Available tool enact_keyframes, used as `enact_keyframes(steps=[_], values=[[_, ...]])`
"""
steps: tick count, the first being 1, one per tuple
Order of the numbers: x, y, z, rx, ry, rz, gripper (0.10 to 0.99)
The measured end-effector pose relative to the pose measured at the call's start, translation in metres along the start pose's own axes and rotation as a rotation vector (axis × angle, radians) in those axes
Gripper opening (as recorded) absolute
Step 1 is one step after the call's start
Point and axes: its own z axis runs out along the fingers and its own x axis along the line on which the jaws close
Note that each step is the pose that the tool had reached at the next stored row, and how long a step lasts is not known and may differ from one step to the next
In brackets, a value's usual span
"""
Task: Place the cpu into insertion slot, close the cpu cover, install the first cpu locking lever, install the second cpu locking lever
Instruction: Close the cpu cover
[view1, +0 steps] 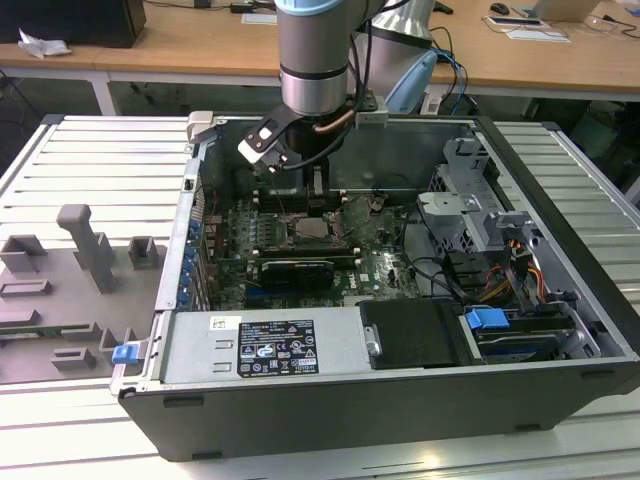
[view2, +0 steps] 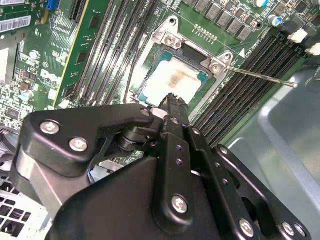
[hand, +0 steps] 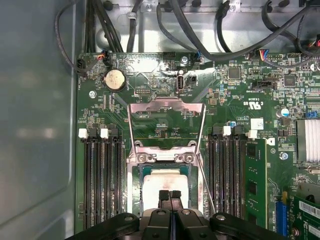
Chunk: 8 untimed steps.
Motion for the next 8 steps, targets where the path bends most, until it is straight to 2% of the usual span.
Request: enact_keyframes(steps=[3,5,8], values=[[0.0000,0.0024,0.0000,0.001,-0.0004,0.000,0.106],[0.0000,0.0067,0.0004,0.002,-0.0002,0.000,0.106],[0.0001,0.0070,0.0002,0.002,-0.0004,0.000,0.106]])
